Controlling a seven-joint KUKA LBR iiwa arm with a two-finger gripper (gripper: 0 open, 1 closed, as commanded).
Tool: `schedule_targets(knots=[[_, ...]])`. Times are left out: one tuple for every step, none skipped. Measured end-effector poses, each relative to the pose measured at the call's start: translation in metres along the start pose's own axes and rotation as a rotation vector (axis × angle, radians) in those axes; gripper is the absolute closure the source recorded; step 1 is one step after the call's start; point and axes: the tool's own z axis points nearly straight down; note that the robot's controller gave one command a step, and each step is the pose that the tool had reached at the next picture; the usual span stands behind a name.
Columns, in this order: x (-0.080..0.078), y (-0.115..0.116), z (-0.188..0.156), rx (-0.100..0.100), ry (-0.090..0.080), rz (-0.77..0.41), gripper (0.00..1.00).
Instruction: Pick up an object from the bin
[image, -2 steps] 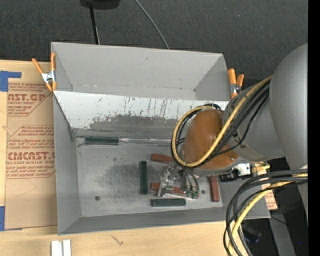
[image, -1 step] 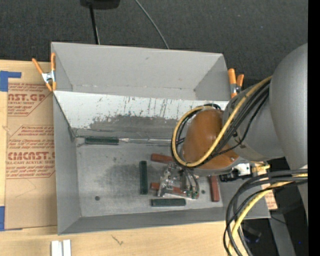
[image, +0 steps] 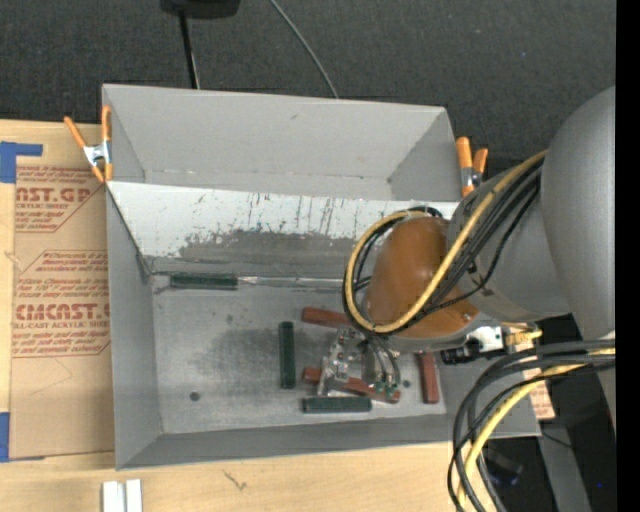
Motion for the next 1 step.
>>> schedule_targets(knots=[[0.0048, -0.0021, -0.0148, 0.009, 0.023, -0.001, 1.0]])
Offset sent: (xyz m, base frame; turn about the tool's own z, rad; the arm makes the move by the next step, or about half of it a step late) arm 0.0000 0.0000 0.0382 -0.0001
